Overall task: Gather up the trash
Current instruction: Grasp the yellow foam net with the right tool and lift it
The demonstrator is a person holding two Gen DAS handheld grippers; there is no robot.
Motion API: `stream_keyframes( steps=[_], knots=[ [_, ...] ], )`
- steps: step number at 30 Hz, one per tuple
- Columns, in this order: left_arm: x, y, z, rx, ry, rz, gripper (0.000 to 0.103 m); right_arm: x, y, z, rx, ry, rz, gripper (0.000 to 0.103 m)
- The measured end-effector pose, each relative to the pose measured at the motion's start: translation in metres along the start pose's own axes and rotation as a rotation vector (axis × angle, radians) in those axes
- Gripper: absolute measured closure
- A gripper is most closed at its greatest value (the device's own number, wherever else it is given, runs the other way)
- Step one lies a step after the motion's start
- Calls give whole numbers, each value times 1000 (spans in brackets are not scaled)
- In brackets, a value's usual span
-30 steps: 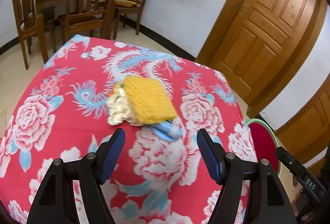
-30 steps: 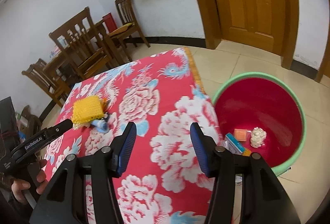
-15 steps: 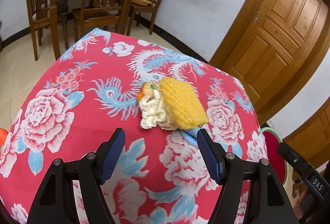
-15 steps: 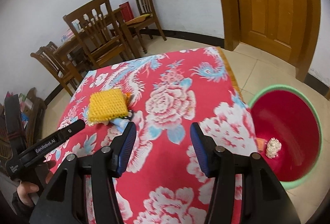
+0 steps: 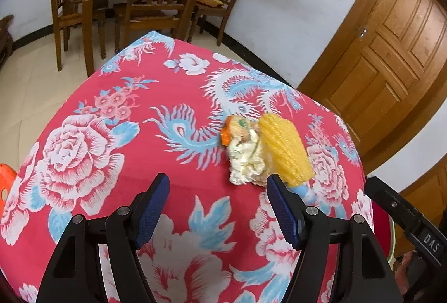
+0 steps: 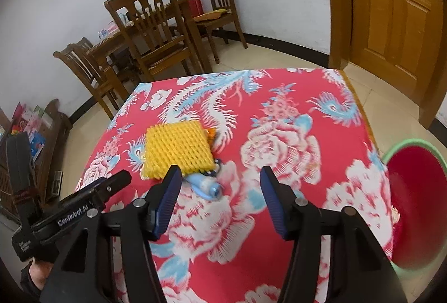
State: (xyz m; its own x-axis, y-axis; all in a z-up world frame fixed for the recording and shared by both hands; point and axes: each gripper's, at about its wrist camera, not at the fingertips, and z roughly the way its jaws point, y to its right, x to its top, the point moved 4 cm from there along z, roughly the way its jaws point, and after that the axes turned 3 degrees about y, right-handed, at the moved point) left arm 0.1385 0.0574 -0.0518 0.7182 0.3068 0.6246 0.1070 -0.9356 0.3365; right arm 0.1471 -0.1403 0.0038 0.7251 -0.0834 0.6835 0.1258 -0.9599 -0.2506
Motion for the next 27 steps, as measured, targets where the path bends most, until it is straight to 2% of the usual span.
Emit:
stream_keyframes(
  steps=[8, 18, 19, 23, 27],
  knots=[
    [1, -9, 4, 7, -3, -21, 30, 10, -11, 29, 10, -16, -10, 43],
    [0, -14, 7, 9, -11, -30, 30, 5, -16, 51, 15, -41, -25, 44],
    [0, -14, 7, 10, -11, -30, 30, 5, -16, 52, 19, -37, -26, 47],
    [0, -14, 7, 11, -11, -29, 30, 5, -18, 54, 42, -35, -33, 73],
    [0, -14, 7, 11, -11, -28, 30, 4, -19, 54, 51, -34, -37, 91]
  ],
)
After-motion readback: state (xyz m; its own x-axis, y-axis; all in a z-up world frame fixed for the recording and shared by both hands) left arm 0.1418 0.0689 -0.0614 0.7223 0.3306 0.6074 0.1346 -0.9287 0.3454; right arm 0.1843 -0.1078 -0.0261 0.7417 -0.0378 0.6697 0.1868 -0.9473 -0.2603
